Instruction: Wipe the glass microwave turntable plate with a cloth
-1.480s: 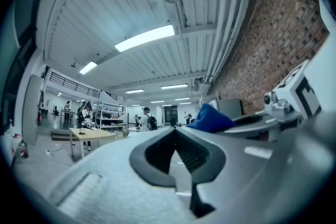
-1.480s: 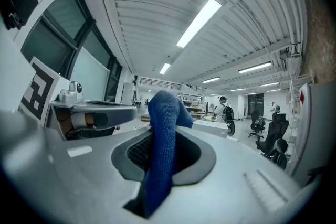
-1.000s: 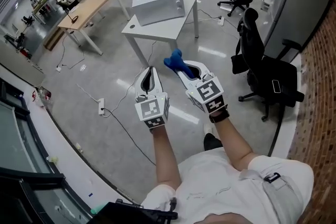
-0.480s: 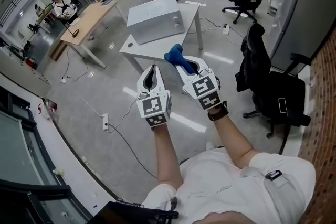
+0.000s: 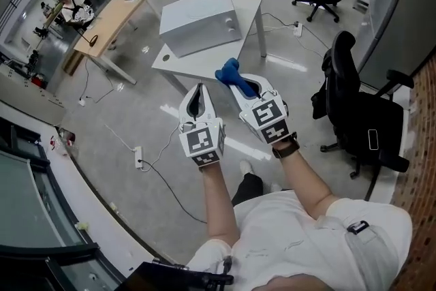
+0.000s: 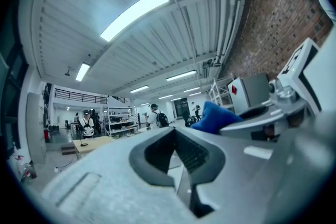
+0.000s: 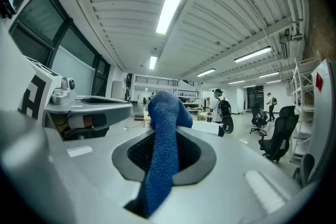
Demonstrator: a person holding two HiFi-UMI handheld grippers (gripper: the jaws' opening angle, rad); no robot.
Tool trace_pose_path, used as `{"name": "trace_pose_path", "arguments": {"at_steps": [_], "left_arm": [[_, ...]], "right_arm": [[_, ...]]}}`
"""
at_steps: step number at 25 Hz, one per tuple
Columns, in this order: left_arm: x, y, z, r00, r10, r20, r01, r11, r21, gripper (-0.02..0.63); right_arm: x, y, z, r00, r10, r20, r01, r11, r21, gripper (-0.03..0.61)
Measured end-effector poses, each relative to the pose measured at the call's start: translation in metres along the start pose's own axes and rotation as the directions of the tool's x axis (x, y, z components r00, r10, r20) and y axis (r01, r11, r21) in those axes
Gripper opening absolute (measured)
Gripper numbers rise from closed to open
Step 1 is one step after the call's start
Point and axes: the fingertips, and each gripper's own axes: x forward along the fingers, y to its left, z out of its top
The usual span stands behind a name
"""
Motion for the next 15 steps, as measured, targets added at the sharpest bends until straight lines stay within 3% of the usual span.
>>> {"name": "trace_pose_path", "arguments": {"at_steps": [7,15], "left_arm": [[0.087,0.022,-0.016,0.996,-0.087,0.028,0.088,0.996,-0.035,-0.002],[0.179,0.086,0.014,0.977,-0.148,0.151,0.156,0.987,-0.038,0.0]], "right_arm": [[0.073,-0.042,-0.006,0.998,-0.044,-0.034,0.043,0.999,-0.025,0.055],[0.173,-0.08,0.047,0.994,-0.093,0.056,0.098,0.992,-0.079,0.055]]}}
